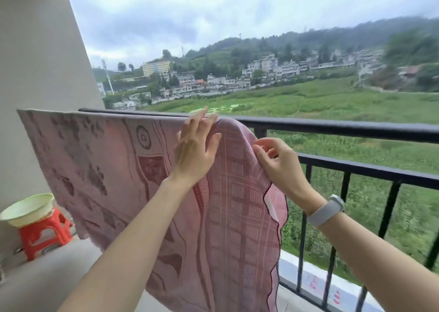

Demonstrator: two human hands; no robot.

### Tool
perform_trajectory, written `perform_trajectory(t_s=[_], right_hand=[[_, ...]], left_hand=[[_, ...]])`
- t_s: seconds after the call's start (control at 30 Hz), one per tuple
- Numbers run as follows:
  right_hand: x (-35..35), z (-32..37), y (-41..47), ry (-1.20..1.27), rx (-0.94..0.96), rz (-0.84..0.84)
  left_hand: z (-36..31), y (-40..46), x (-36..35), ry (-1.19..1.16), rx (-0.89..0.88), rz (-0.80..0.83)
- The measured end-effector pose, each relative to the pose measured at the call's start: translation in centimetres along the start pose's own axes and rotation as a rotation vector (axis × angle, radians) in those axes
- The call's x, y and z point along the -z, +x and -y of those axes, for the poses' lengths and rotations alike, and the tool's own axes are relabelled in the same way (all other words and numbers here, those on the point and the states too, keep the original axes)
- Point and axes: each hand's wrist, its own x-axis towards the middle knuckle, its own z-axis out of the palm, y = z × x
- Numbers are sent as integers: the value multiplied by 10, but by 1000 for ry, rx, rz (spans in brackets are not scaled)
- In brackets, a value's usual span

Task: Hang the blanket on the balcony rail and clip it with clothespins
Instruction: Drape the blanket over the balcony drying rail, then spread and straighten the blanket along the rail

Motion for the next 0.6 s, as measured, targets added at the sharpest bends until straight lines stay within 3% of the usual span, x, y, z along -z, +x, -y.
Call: perform_trajectory(t_s=[0.17,0.3,0.47,0.6], right_hand=[[-26,41,16,-138,-50,-133],[-48,69,39,-507,45,-182],[-84,85,46,-1009,240,-85],[-129,87,49,-1092,255,-54]], left_hand=[[35,32,0,-10,-68,220],[54,40,2,-179,-136,193],[105,55,9,-253,-118,186],[145,63,10,-476,-24,75]])
